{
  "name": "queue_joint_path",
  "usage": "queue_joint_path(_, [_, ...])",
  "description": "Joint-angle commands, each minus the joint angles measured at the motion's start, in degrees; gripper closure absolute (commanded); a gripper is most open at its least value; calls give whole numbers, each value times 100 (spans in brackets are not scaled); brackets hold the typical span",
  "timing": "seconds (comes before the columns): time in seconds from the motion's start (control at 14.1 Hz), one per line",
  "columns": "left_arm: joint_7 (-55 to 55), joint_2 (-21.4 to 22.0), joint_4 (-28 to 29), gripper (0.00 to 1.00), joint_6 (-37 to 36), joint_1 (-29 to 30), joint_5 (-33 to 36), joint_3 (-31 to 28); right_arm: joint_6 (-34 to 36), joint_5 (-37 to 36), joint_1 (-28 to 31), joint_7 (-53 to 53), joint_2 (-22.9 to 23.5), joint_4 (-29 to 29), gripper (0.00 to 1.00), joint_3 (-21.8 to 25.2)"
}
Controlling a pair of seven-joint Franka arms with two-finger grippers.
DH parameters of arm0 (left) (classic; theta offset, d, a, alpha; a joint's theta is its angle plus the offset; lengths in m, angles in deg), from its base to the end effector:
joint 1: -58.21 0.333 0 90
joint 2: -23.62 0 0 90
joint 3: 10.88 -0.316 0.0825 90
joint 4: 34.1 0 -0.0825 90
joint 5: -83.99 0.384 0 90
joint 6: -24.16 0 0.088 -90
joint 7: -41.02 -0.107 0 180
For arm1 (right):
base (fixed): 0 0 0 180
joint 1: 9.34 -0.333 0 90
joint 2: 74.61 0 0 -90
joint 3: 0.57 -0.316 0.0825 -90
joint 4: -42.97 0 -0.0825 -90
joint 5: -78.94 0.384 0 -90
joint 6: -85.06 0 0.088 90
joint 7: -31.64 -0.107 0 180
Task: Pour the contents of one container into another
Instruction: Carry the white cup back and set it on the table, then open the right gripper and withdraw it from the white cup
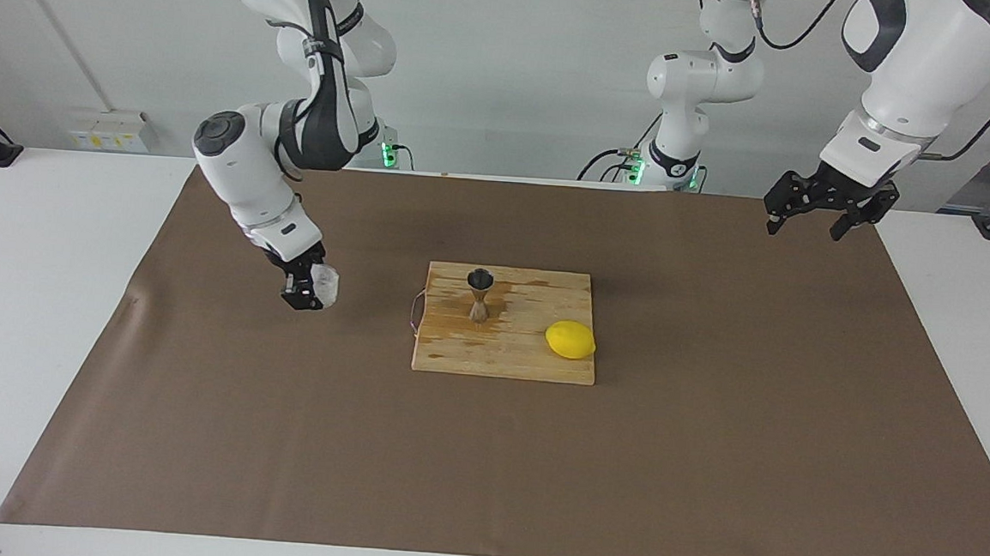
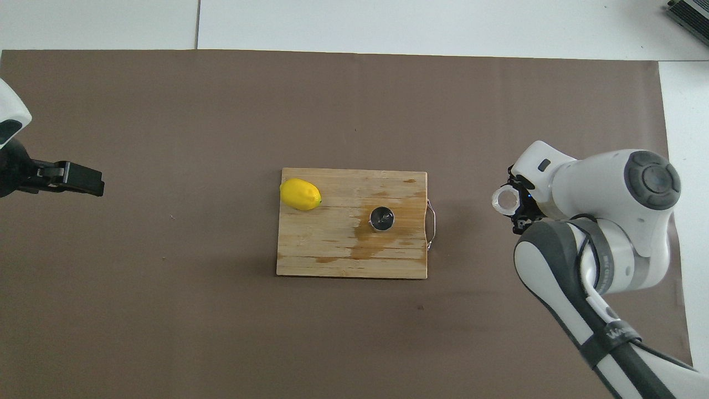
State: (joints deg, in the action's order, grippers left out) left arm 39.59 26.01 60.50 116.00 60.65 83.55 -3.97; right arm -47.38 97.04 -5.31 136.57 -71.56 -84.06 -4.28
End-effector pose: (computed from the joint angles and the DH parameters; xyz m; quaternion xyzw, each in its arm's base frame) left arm 0.5417 -0.0445 0.6121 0.9987 -0.0513 -0.0034 0.0012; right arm 0.5391 0.0029 0.3576 -0.6857 -0.7176 -0.1076 0.0567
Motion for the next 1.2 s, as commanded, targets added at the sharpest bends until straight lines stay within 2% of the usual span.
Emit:
queue_joint_path(0.0, [-95,130,103,0,-43,64,-79,21,-395,666,168,676,98,-322,56,-69])
queue_joint_path(0.57, [-86,130,103,0,-43,64,-79,21,-800,1512,160,1372,670,-437,54,-69])
queue_joint_path(0.64, [-95,130,103,0,-43,64,-79,21,-809,1512,160,1381,670,-446,48,-69])
queue_joint_path(0.71, [-86,130,103,0,-34,64,-79,21,-792,1512,169,1381,670,-446,26,-69])
queue_joint_path(0.78, [-86,130,103,0,-43,64,-79,21,-765,1512,169,1372,670,-437,0,-69])
queue_joint_path(1.13, [-86,130,103,0,-43,64,-79,21,-371,1512,213,1320,425,-349,0,-42])
